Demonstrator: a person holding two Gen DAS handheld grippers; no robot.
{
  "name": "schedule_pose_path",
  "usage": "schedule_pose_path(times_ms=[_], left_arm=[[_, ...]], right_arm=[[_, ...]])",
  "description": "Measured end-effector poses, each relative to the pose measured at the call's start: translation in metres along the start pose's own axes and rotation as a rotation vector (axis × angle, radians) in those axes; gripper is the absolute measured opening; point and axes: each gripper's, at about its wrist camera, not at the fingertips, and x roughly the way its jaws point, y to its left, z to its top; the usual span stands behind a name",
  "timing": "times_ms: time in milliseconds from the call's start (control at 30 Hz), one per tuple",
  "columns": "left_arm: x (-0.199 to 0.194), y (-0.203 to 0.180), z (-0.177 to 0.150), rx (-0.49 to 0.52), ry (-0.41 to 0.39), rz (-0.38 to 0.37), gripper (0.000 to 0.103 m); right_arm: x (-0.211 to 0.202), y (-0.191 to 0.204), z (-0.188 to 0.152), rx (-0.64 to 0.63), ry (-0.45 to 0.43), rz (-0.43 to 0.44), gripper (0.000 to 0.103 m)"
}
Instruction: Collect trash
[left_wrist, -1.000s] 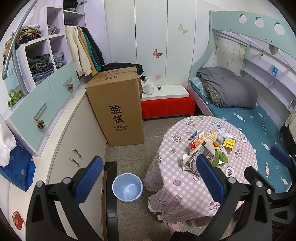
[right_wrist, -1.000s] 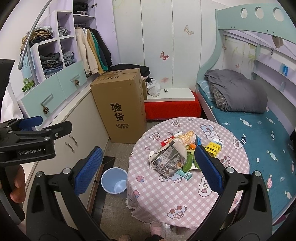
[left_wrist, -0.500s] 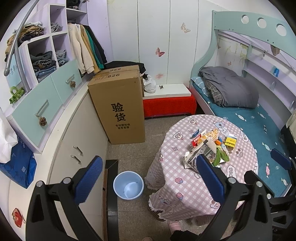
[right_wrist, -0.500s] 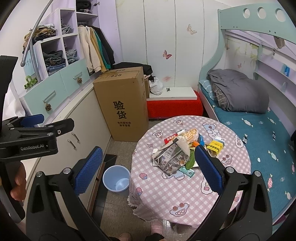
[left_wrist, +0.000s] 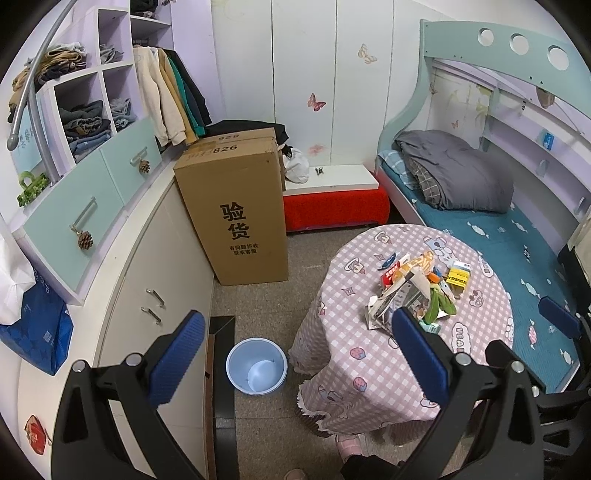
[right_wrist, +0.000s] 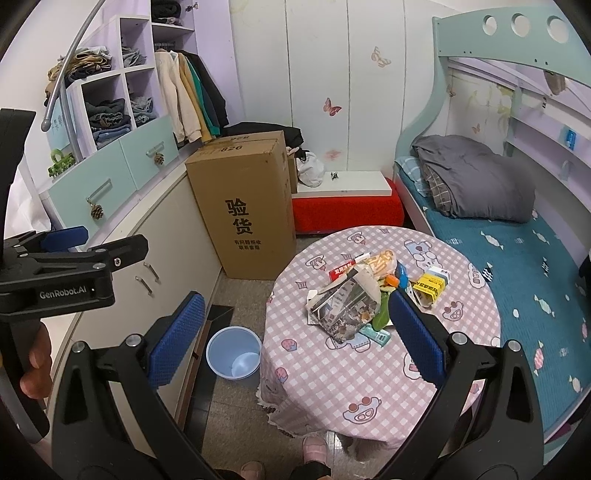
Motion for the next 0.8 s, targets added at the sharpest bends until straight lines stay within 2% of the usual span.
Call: schedule_pose_path(times_ms=[467,800], left_arm=[[-0.011,0.024,-0.013,0.023,0.01,-0.004,0.099],[-0.005,0.037,-0.033,0.058,0.069,-0.023,0.099]], right_arm=[[-0.011,0.023,-0.016,0.046,0.013,-0.006,0.097],[-0.016,0.03,-0.04,0.135,0.061,-0.032,0.097]])
